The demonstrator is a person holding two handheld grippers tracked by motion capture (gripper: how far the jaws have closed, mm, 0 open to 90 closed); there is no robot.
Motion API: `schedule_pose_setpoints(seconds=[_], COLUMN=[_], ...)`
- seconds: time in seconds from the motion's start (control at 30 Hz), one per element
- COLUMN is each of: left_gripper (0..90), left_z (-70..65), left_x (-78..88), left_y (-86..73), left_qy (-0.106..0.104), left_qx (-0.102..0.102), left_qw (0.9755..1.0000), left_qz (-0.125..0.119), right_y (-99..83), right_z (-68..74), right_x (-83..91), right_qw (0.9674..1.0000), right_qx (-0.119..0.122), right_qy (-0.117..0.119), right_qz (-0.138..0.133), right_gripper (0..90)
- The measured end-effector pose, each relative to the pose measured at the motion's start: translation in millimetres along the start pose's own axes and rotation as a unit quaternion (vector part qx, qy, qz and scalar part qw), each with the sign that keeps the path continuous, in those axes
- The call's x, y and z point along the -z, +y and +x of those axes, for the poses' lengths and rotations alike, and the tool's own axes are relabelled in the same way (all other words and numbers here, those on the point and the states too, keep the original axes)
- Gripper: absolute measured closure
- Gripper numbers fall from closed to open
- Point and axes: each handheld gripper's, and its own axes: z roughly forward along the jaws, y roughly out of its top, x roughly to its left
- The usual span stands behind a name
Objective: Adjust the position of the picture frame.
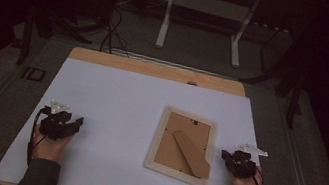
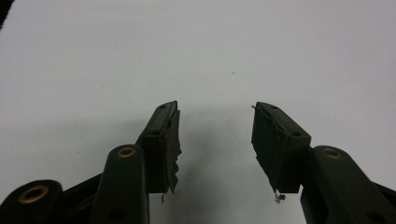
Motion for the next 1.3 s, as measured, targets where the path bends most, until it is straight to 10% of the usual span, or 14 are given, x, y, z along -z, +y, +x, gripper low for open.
schedule_pose_setpoints(seconds=[1.3], left_gripper=[56.0], left_z=[-12.2], left_x=[2.3], left_y=[3.5], left_qy=[0.003], left_qx=[-0.052], left_qw=[0.9987], left_qz=[-0.003], right_y=[-5.8], right_z=[19.1], right_x=[-2.7], right_qw=[0.9965], right_qx=[0.05], right_qy=[0.061], right_qz=[0.028], right_gripper=[89.9])
